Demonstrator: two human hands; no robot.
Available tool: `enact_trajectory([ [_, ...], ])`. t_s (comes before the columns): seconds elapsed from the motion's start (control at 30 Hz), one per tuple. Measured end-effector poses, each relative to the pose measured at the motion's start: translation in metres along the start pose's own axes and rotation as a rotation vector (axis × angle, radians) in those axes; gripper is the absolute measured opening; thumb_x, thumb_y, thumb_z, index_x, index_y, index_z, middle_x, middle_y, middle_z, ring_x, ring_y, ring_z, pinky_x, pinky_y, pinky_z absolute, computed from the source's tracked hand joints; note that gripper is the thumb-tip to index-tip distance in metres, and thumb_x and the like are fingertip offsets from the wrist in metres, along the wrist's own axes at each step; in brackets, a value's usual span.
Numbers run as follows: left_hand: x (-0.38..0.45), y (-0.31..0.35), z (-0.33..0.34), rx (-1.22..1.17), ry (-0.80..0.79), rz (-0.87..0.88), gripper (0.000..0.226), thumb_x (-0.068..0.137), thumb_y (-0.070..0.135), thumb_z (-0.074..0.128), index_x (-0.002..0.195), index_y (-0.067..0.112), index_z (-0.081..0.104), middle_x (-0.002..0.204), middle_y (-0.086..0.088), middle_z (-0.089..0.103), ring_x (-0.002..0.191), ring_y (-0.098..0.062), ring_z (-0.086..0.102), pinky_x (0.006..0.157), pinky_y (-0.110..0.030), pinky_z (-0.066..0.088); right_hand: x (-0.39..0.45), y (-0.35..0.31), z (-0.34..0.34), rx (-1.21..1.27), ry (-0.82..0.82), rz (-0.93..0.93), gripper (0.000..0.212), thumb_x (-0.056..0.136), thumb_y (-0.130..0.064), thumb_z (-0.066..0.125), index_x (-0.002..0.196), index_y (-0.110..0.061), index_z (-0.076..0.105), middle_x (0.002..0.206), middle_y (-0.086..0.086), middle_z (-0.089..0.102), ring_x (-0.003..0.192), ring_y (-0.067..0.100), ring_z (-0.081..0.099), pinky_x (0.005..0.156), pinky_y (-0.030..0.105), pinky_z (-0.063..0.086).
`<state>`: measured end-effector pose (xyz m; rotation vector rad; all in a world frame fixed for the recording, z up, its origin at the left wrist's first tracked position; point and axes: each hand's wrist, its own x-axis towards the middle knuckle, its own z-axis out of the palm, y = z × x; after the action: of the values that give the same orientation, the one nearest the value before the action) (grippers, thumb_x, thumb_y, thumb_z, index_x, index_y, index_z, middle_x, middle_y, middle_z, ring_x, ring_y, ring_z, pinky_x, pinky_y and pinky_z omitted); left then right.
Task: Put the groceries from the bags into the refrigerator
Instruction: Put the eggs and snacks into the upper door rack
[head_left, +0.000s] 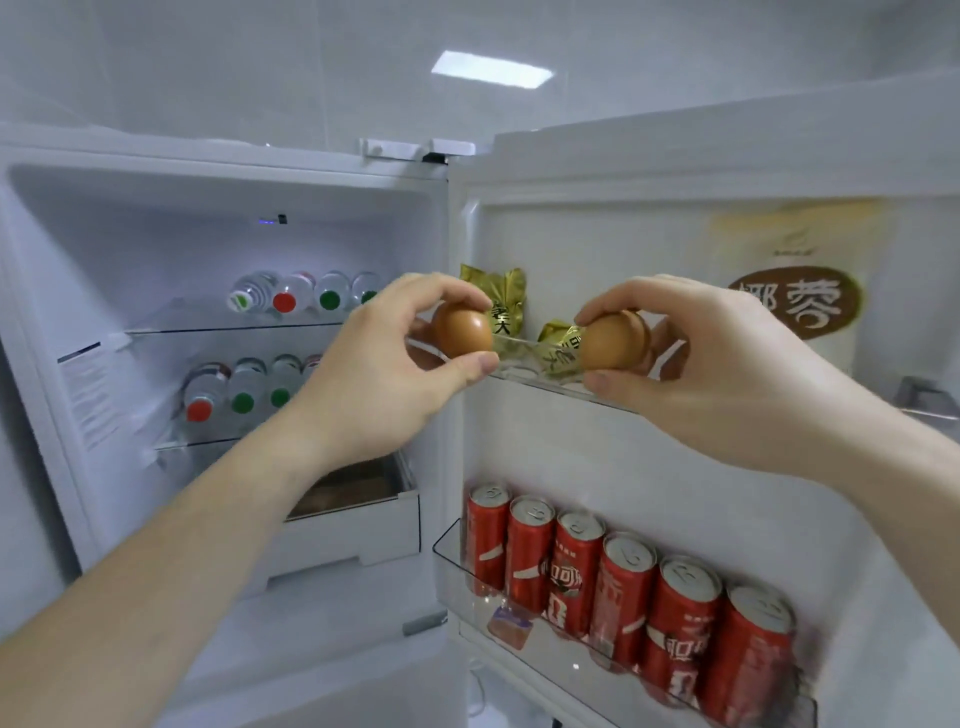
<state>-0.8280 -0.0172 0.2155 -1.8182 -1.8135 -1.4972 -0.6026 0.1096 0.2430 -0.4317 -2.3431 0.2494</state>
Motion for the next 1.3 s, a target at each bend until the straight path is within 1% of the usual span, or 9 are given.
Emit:
enact_trajectory([
  [0.2,0.065,-0.009,0.005,0.091,-0.070,0.021,0.033,0.079,0.048,0.081,0.107,0.041,0.066,0.107,0.017,0.065,0.078,-0.007,0.064,0.073,-0.020,0.053,0.030,0.007,-0.013,-0.102,-0.001,0.065,0.029,0.085,-0.045,0.077,0.110,-0.047,0.064,0.078,-0.018,0.058,0.079,-0.008,0.057,0.053,0.007,0.038],
  [0.4,0.112,-0.025,0.008,0.159,-0.297,-0.012,0.038,0.070,0.061,0.082,0.100,0.041,0.072,0.102,0.017,0.069,0.091,-0.005,0.067,0.079,-0.024,0.057,0.048,0.009,-0.010,-0.155,-0.038,0.163,0.024,0.085,-0.045,0.075,0.106,-0.051,0.065,0.074,-0.018,0.059,0.066,-0.021,0.051,0.052,0.007,0.032],
  [0.5,0.132,-0.028,0.009,0.187,-0.495,-0.063,0.040,0.067,0.061,0.085,0.096,0.035,0.076,0.093,0.014,0.073,0.086,-0.006,0.070,0.072,-0.026,0.060,0.054,0.010,-0.008,-0.162,-0.073,0.220,0.023,0.081,-0.040,0.075,0.099,-0.051,0.067,0.076,-0.021,0.066,0.068,-0.011,0.057,0.054,0.007,0.038],
  [0.6,0.149,-0.032,0.012,0.236,-0.685,-0.100,0.041,0.067,0.060,0.086,0.092,0.028,0.079,0.086,0.011,0.075,0.071,-0.012,0.069,0.069,-0.025,0.059,0.061,0.010,-0.006,-0.151,-0.104,0.301,0.025,0.076,-0.038,0.074,0.096,-0.051,0.068,0.081,-0.026,0.067,0.070,0.002,0.064,0.062,0.021,0.049],
  [0.73,0.167,-0.032,0.018,0.335,-0.819,-0.123,0.040,0.069,0.060,0.085,0.088,0.025,0.080,0.084,0.009,0.075,0.063,-0.009,0.063,0.063,-0.018,0.051,0.068,0.012,-0.001,-0.159,-0.157,0.366,0.024,0.074,-0.042,0.076,0.095,-0.052,0.069,0.088,-0.029,0.068,0.075,-0.006,0.063,0.065,0.020,0.047],
  [0.97,0.184,-0.023,0.031,0.456,-0.922,-0.158,0.045,0.061,0.059,0.090,0.082,0.021,0.081,0.074,0.007,0.076,0.059,-0.009,0.067,0.062,-0.018,0.055,0.069,0.012,-0.001,-0.179,-0.282,0.437,0.012,0.083,-0.046,0.071,0.093,-0.052,0.071,0.087,-0.033,0.065,0.074,-0.008,0.062,0.069,0.020,0.046],
  [1.13,0.188,-0.013,0.044,0.542,-0.961,-0.176,0.045,0.057,0.054,0.093,0.080,0.018,0.078,0.060,0.012,0.071,0.055,-0.005,0.068,0.057,-0.015,0.054,0.072,0.012,-0.004,-0.061,-0.316,0.464,0.015,0.085,-0.033,0.071,0.096,-0.041,0.076,0.090,-0.007,0.076,0.083,0.019,0.072,0.083,0.034,0.059],
  [1.23,0.187,-0.009,0.050,0.576,-0.984,-0.175,0.049,0.057,0.054,0.094,0.084,0.016,0.079,0.068,0.009,0.075,0.060,-0.005,0.071,0.056,-0.015,0.054,0.074,0.011,-0.004,0.045,-0.359,0.494,0.010,0.088,-0.023,0.073,0.093,-0.030,0.078,0.084,-0.002,0.077,0.075,0.019,0.076,0.064,0.021,0.058],
  [1.3,0.186,-0.006,0.053,0.610,-0.993,-0.170,0.050,0.056,0.056,0.093,0.084,0.017,0.079,0.070,0.009,0.075,0.060,-0.004,0.071,0.057,-0.015,0.054,0.077,0.014,-0.005,0.101,-0.404,0.538,0.007,0.088,-0.023,0.076,0.095,-0.024,0.079,0.084,0.001,0.078,0.077,0.023,0.078,0.067,0.023,0.060],
])
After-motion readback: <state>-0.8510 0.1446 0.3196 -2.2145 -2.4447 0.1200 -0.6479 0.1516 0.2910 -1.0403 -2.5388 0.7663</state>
